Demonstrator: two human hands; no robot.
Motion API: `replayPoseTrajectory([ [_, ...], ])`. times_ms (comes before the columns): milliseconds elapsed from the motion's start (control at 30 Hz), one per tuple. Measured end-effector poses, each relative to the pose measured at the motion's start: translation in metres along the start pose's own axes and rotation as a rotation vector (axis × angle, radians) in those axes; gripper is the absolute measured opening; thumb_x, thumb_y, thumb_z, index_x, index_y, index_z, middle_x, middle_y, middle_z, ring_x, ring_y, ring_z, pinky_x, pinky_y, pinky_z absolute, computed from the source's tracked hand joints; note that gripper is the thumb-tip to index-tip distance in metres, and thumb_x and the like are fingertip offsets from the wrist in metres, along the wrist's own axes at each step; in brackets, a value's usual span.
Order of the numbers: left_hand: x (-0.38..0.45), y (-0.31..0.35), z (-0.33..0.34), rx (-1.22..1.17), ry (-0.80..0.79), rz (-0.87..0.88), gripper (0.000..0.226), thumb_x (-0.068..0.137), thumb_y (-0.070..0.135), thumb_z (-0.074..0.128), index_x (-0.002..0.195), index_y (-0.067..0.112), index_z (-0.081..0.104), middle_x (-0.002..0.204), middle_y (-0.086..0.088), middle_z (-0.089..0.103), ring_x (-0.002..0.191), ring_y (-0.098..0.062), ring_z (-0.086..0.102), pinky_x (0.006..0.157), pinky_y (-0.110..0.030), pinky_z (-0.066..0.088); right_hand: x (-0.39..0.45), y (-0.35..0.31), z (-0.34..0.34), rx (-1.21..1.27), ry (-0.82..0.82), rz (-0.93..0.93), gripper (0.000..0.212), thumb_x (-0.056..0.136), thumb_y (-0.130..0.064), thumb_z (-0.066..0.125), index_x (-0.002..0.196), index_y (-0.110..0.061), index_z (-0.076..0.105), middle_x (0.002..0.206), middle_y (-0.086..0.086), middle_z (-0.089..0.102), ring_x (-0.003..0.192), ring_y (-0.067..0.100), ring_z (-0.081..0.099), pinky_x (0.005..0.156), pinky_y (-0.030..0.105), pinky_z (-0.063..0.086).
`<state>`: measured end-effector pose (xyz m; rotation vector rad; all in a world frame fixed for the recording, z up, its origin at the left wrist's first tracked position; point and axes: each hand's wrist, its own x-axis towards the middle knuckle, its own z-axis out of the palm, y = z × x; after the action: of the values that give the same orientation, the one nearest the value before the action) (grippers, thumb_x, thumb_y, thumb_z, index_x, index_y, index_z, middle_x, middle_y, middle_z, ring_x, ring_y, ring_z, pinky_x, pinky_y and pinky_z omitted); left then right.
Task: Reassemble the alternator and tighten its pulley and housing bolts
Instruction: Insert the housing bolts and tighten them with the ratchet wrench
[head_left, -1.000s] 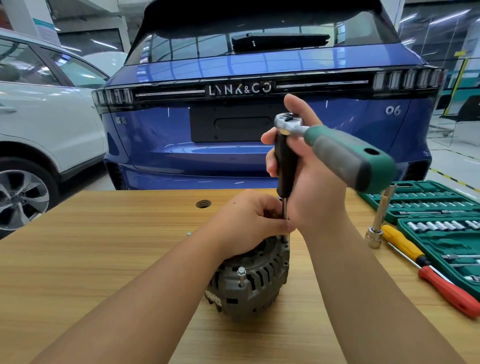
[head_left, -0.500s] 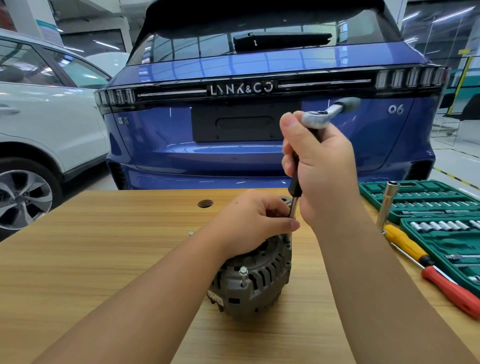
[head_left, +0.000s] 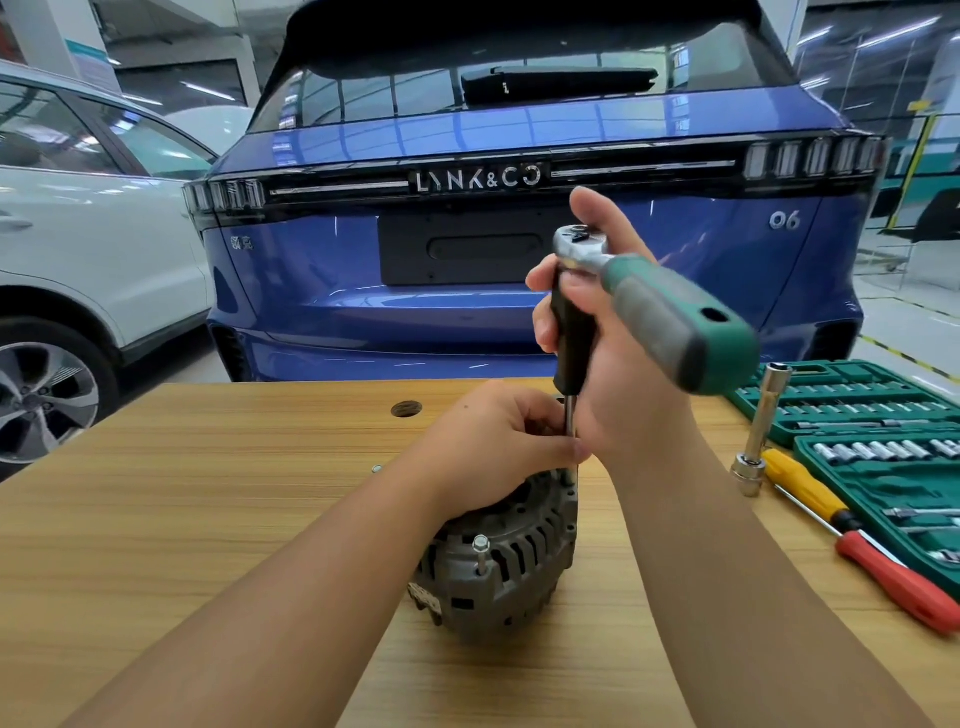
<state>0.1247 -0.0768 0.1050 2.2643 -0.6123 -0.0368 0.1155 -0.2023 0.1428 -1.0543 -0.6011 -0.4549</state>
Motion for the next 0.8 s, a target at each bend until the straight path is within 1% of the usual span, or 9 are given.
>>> replayPoseTrajectory([
  [67,0.001,-0.001,0.000,0.010,0.000,-0.010,0.008,0.091,0.043,0.073,0.091,0.036,0.075,0.088,0.014,0.073,0.081,-0.002,0.067,0.078,-0.031,0.057,0.004,-0.003,0.001,0.045,0.009,0.068,0.036,0.104,-0.008,0.039,0.115,-0.030,0.065,0.087,0.013,0.063,0.059,0.017,0.055,0.053,0.024,0.046],
  [133,0.000,-0.001,0.000,0.015,0.007,-0.009,0.008,0.091,0.042,0.074,0.091,0.035,0.075,0.088,0.016,0.072,0.081,0.000,0.066,0.075,-0.025,0.055,0.004,-0.004,0.003,0.051,0.010,0.094,0.023,0.097,-0.026,0.050,0.115,-0.028,0.065,0.095,0.016,0.059,0.062,0.017,0.056,0.055,0.023,0.046],
  [167,0.000,-0.001,0.000,0.004,0.007,-0.012,0.008,0.092,0.041,0.074,0.093,0.034,0.076,0.088,0.016,0.073,0.081,-0.001,0.066,0.074,-0.025,0.055,0.003,-0.004,0.004,0.047,0.014,0.091,0.027,0.091,-0.033,0.055,0.116,-0.025,0.063,0.093,0.014,0.059,0.064,0.018,0.054,0.058,0.024,0.046],
  [267,0.000,0.001,0.001,0.007,-0.006,-0.004,0.008,0.093,0.040,0.073,0.096,0.034,0.077,0.089,0.015,0.074,0.080,0.000,0.066,0.072,-0.028,0.053,-0.004,-0.004,0.006,-0.075,0.110,0.023,0.036,0.088,-0.035,0.069,0.111,-0.007,0.063,0.071,-0.002,0.057,0.060,0.016,0.044,0.053,0.025,0.039],
  [367,0.000,0.003,0.001,-0.001,-0.028,-0.003,0.008,0.093,0.041,0.072,0.097,0.037,0.077,0.088,0.019,0.074,0.079,0.003,0.065,0.070,-0.023,0.047,-0.003,-0.003,0.004,-0.201,0.229,-0.004,0.037,0.085,-0.032,0.077,0.092,0.002,0.065,0.063,-0.002,0.045,0.057,0.018,0.035,0.050,0.028,0.034],
  [467,0.000,0.002,0.000,0.018,-0.016,-0.020,0.009,0.093,0.044,0.072,0.096,0.037,0.076,0.089,0.017,0.073,0.079,0.003,0.065,0.067,-0.022,0.045,-0.001,-0.006,0.001,-0.106,0.118,0.087,0.018,0.088,-0.022,0.074,0.099,-0.010,0.066,0.067,-0.003,0.052,0.058,0.014,0.043,0.054,0.024,0.041],
  [633,0.000,0.000,0.001,-0.028,-0.006,0.005,0.007,0.092,0.039,0.074,0.096,0.034,0.077,0.090,0.014,0.075,0.084,-0.003,0.068,0.077,-0.032,0.054,-0.003,0.003,0.006,-0.070,0.013,-0.107,0.032,0.090,-0.004,0.066,0.115,-0.024,0.062,0.079,-0.009,0.059,0.065,0.013,0.050,0.060,0.024,0.047],
  [700,0.000,0.000,0.001,-0.043,-0.010,0.009,0.008,0.092,0.037,0.074,0.098,0.033,0.078,0.094,0.013,0.077,0.091,-0.007,0.070,0.088,-0.038,0.056,-0.002,0.006,0.007,-0.118,0.001,-0.163,0.034,0.091,-0.009,0.066,0.117,-0.030,0.063,0.085,-0.009,0.059,0.066,0.014,0.050,0.061,0.024,0.047],
  [800,-0.001,0.000,0.000,-0.027,-0.017,0.011,0.011,0.093,0.040,0.072,0.102,0.036,0.078,0.096,0.018,0.076,0.088,0.000,0.069,0.081,-0.029,0.053,-0.006,0.009,0.003,-0.174,-0.038,-0.179,0.033,0.090,-0.021,0.069,0.117,-0.040,0.065,0.084,-0.004,0.057,0.067,0.015,0.050,0.063,0.024,0.047],
])
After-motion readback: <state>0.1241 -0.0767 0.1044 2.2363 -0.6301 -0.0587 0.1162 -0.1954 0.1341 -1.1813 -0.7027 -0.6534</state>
